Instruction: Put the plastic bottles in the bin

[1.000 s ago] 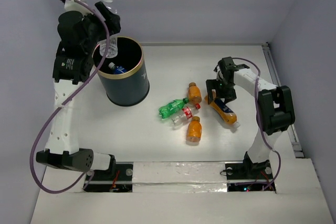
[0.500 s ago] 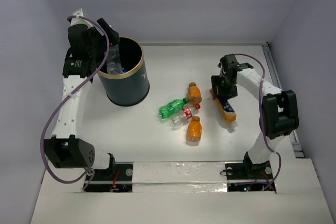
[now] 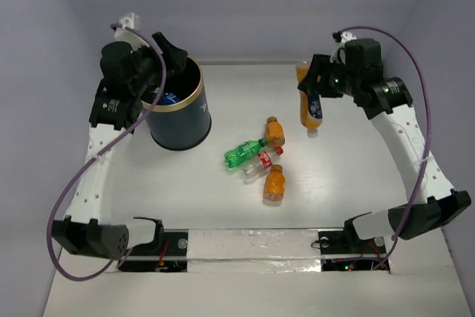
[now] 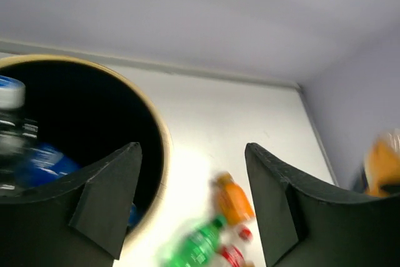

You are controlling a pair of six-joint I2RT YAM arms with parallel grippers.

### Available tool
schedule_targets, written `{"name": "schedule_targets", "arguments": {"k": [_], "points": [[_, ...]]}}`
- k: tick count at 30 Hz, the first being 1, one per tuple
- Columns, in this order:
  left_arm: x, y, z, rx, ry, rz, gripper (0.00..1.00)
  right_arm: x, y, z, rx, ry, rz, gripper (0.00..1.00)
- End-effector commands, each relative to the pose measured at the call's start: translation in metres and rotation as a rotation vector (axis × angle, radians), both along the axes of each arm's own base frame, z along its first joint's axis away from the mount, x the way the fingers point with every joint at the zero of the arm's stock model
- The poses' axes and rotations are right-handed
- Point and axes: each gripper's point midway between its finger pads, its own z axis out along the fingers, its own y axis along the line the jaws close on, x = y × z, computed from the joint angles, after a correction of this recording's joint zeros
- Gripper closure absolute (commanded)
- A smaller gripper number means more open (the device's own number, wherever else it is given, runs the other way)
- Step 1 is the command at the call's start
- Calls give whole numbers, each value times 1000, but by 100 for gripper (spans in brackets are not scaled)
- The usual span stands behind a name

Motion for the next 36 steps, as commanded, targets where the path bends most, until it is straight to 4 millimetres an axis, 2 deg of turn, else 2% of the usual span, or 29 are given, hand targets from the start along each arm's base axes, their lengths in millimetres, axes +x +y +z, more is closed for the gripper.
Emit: {"name": "schedule_targets", "arguments": {"k": [1, 2, 3, 4, 5, 6, 7, 8, 9, 10, 11, 12, 13, 14, 16, 17, 18, 19, 20, 21, 22, 23, 24, 27, 28, 30, 33, 35, 36], "points": [[-41, -41, 12, 24, -54, -134, 36, -16, 71, 93, 237, -178, 183, 42], [-46, -47, -4, 36, -25, -151, 40, -18, 83, 108, 278, -202, 208, 42], [-57, -49, -4, 36, -32, -154, 42, -13, 98, 128, 354, -236, 220, 41], [-63, -52, -12, 37, -13, -161, 45, -17, 109, 150, 415, -273, 260, 41], [-69, -54, -35, 40, 34, -170, 49, -20, 122, 161, 466, -284, 289, 41], [-83, -56, -34, 22, 25, -183, 51, -15, 133, 182, 570, -313, 302, 41], [-88, -55, -44, 17, 44, -181, 52, -16, 143, 193, 624, -323, 326, 41], [-95, -57, -67, 18, 91, -190, 54, -18, 154, 202, 677, -329, 346, 41], [-106, -58, -68, 5, 85, -205, 55, -10, 164, 215, 755, -348, 345, 41], [-112, -56, -80, 8, 113, -203, 56, -5, 172, 220, 785, -354, 344, 41], [-116, -53, -101, 13, 160, -196, 57, -5, 177, 237, 820, -385, 352, 40], [-126, -53, -103, 6, 159, -202, 57, -6, 188, 247, 860, -391, 366, 40], [-131, -52, -114, -5, 191, -197, 58, 15, 203, 236, 866, -372, 340, 40], [-136, -50, -133, -8, 235, -192, 59, 12, 208, 258, 912, -409, 348, 40], [-147, -46, -147, -39, 275, -171, 59, 19, 227, 268, 952, -434, 342, 40], [-152, -44, -164, -43, 312, -161, 59, 39, 246, 249, 943, -407, 321, 40], [-157, -43, -165, -61, 310, -157, 59, 38, 247, 268, 969, -456, 317, 40], [-162, -42, -173, -71, 332, -156, 59, 47, 252, 266, 975, -462, 288, 40], [-168, -42, -186, -90, 371, -149, 59, 63, 273, 242, 963, -426, 273, 40], [-174, -42, -187, -107, 368, -154, 59, 69, 273, 244, 976, -441, 255, 40], [-179, -40, -194, -115, 394, -147, 59, 74, 280, 238, 975, -443, 229, 40], [-184, -40, -205, -123, 419, -144, 58, 76, 290, 228, 968, -428, 225, 40], [-191, -40, -203, -146, 410, -154, 54, 87, 298, 210, 952, -410, 207, 40], [-203, -40, -215, -155, 440, -168, 44, 91, 321, 181, 923, -362, 209, 40], [-206, -41, -218, -157, 450, -176, 42, 90, 332, 169, 908, -346, 215, 38], [-208, -43, -223, -161, 463, -188, 38, 98, 341, 149, 875, -333, 188, 33], [-208, -50, -222, -157, 450, -227, 34, 97, 348, 136, 842, -312, 192, 17], [-205, -54, -218, -144, 430, -246, 33, 97, 344, 134, 822, -310, 181, 7], [-202, -55, -219, -135, 434, -248, 32, 94, 341, 141, 825, -328, 185, 6]]}}
